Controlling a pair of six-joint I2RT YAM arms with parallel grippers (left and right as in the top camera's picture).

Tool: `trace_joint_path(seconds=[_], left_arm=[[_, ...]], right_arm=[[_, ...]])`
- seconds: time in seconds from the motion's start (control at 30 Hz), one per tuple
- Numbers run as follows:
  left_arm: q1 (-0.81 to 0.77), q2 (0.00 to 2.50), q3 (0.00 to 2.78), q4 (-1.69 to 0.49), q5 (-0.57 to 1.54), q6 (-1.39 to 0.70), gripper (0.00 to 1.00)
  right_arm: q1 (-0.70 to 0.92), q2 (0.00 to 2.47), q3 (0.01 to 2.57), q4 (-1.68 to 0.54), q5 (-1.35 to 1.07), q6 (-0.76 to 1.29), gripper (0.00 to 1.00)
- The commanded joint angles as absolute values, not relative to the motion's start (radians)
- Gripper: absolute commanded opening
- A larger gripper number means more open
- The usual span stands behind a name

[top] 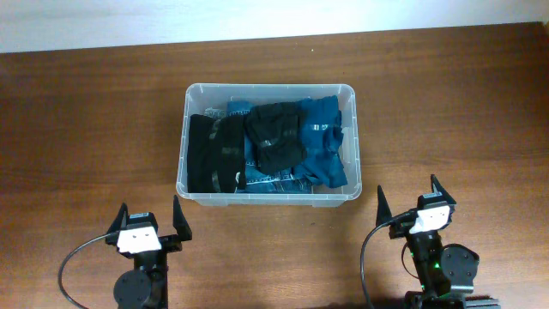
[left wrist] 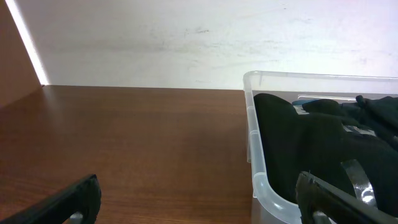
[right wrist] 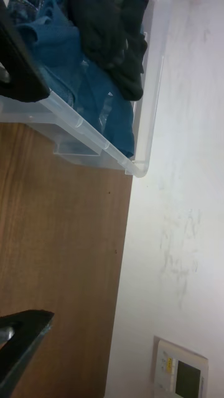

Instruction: Pack container

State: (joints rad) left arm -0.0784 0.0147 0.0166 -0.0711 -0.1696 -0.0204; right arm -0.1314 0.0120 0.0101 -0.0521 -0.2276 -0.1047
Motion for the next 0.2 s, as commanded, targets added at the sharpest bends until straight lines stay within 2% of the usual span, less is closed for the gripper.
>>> trace_joint_path(seconds=[0.0, 0.17], left_arm=[[-0.083, 0.005, 0.01, -0.066, -0.18, -0.031, 0.99], [-0.083, 0.005, 0.01, -0.066, -0.18, -0.031, 0.99]], right_arm=[[-0.139, 0.006, 0.006, -0.056, -0.239, -0.097, 0.98], [-0.139, 0.006, 0.006, -0.056, -0.239, -0.096, 0.98]])
